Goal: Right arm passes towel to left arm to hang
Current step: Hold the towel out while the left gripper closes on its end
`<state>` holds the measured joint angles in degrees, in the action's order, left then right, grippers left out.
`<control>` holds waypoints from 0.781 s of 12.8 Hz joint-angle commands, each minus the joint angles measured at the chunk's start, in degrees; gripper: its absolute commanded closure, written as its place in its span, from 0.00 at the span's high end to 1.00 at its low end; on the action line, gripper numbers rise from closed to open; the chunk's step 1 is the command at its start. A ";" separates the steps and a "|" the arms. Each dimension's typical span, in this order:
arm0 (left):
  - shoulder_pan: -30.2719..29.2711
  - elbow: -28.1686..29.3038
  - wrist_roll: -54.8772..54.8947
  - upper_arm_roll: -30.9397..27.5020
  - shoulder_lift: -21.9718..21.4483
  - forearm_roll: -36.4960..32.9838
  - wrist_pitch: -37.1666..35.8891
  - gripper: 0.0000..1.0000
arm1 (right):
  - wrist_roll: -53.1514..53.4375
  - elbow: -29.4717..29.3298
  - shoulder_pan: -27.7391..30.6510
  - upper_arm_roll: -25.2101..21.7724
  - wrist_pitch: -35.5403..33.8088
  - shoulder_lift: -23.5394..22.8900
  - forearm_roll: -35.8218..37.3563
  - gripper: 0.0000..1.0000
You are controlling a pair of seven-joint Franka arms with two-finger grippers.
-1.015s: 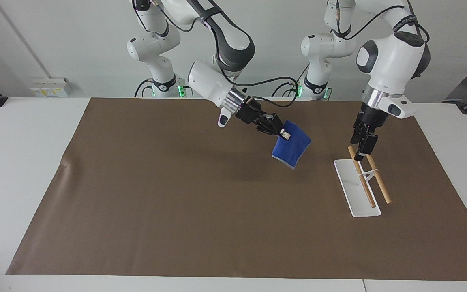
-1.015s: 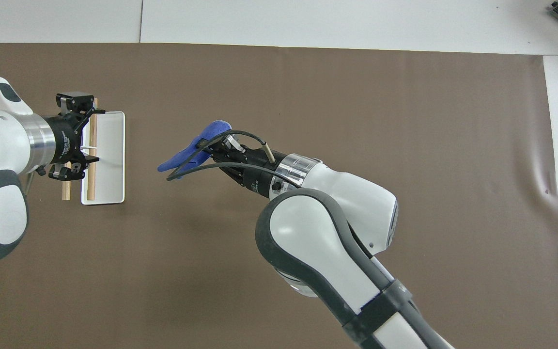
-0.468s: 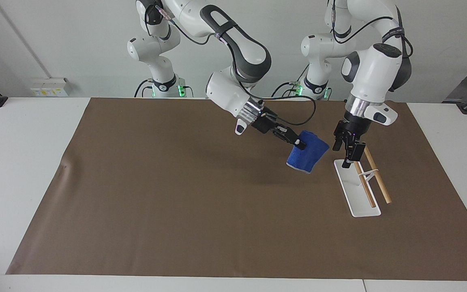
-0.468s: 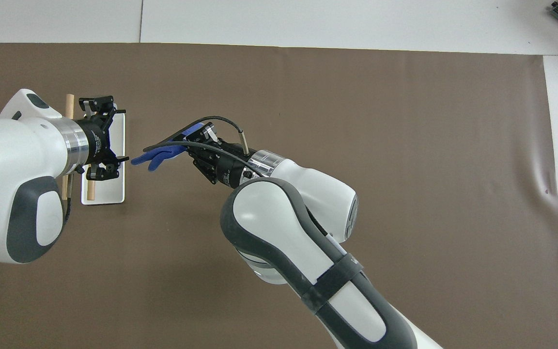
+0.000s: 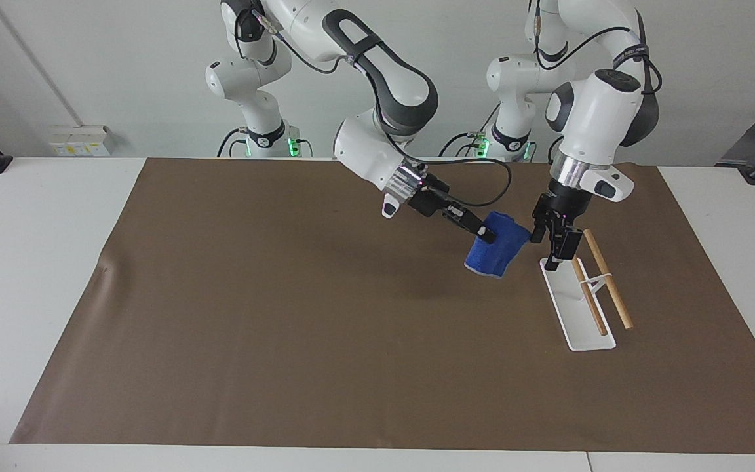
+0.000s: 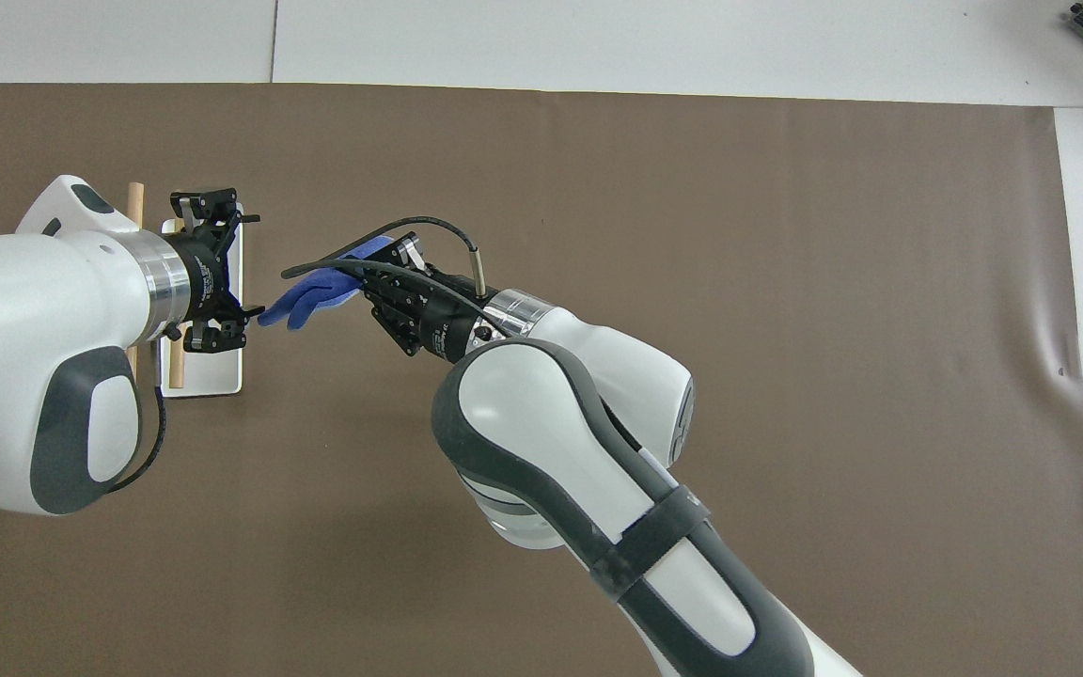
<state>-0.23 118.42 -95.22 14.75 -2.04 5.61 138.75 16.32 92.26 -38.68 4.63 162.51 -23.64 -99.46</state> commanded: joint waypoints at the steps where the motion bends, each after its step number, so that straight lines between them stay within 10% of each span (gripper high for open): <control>1: 0.32 0.85 -3.47 0.80 -0.60 0.99 0.46 0.88 | 0.38 -1.47 0.53 0.82 1.49 -0.71 -1.61 0.00; 10: -0.65 -0.03 0.18 0.98 -0.77 -0.15 -4.36 0.85 | 0.29 -1.47 0.53 0.82 1.58 -0.71 -4.86 0.00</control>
<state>-0.33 118.32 -97.44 15.68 -2.08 5.57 137.20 16.42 92.19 -38.61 4.63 162.52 -23.65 -102.62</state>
